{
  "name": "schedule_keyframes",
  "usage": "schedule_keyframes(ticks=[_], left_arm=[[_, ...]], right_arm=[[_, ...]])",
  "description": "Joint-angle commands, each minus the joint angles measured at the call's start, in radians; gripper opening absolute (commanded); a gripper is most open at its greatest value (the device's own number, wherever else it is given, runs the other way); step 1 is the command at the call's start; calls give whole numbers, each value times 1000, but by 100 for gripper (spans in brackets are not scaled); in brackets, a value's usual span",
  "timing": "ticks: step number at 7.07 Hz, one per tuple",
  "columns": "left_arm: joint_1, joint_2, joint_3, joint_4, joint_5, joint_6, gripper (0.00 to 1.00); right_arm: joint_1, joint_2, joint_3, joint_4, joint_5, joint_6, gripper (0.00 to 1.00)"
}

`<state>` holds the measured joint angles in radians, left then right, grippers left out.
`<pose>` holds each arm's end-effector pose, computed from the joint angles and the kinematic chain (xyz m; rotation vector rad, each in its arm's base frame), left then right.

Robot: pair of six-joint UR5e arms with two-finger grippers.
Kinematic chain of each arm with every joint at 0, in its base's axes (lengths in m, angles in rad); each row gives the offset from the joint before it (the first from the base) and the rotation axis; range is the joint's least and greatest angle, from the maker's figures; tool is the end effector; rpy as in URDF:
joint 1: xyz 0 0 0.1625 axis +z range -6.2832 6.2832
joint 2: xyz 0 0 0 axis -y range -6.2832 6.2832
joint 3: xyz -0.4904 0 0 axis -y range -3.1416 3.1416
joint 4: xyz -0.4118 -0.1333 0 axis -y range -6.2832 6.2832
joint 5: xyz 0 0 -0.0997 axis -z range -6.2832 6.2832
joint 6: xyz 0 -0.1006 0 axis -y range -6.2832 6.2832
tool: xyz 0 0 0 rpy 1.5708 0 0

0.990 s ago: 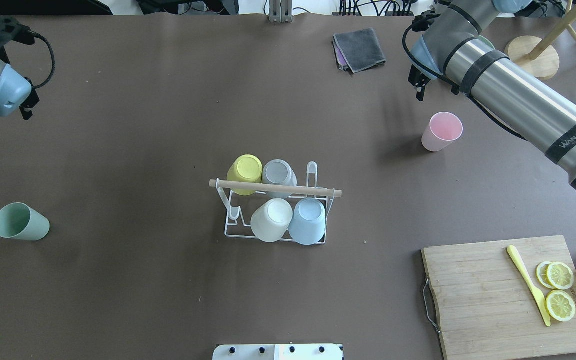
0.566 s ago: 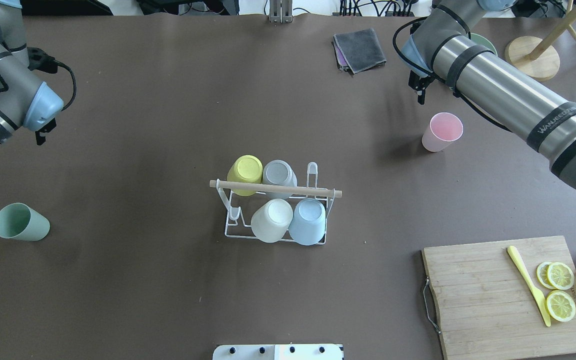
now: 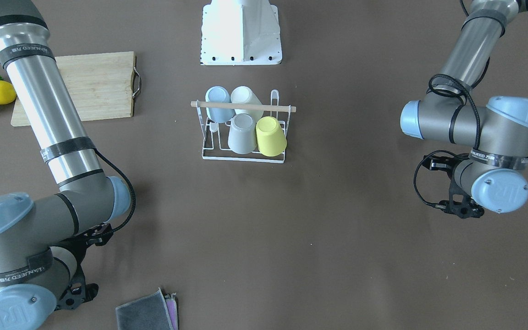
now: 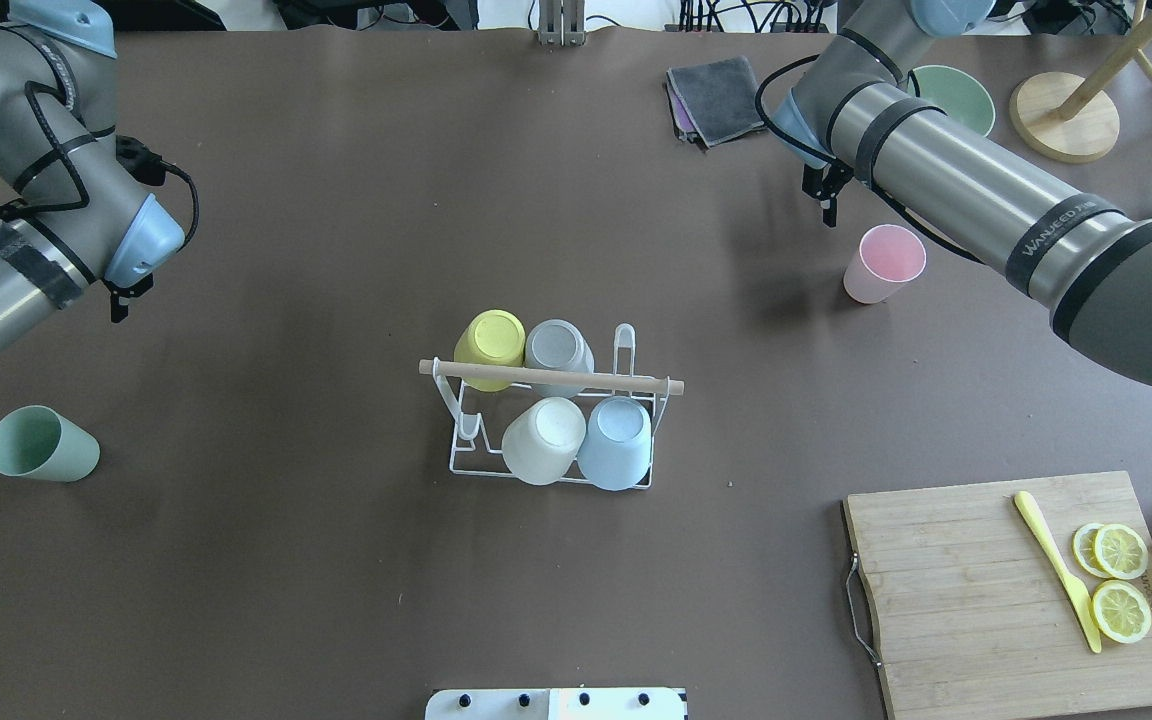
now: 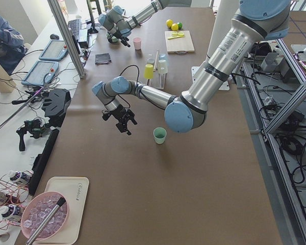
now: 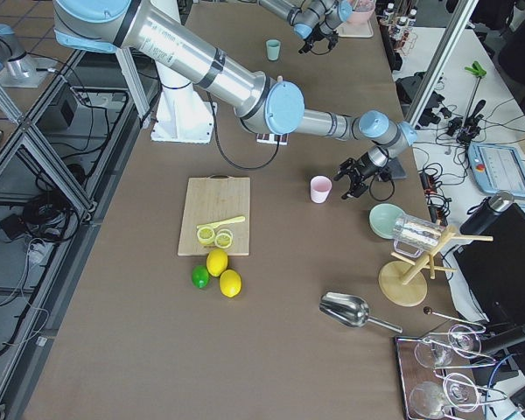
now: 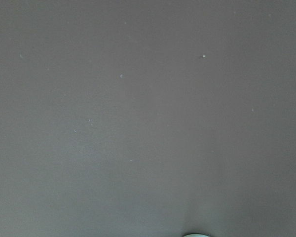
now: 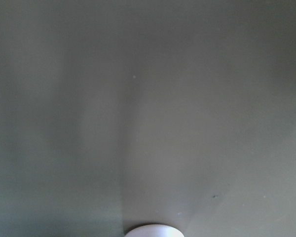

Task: Place cup on cup holder

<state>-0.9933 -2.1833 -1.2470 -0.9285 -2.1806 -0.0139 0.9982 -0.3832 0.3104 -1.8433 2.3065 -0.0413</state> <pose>0.3415 -0.6627 0.5584 -0.5074 0.4811 0.4329 -0.4508 -0.8208 0.4797 -0.5135 -0.6214 -0.4537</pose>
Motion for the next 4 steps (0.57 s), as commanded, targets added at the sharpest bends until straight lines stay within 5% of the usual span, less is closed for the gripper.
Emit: schedule_keyframes(ticks=[1,4], left_arm=[[38,-4,3,83,4,2,98],[59,-21,-5,222,12,98,98]], right_arm=[[-36,43,-121,62,-21,-2,100],[-39,59,-168,67,-16,-5,100]])
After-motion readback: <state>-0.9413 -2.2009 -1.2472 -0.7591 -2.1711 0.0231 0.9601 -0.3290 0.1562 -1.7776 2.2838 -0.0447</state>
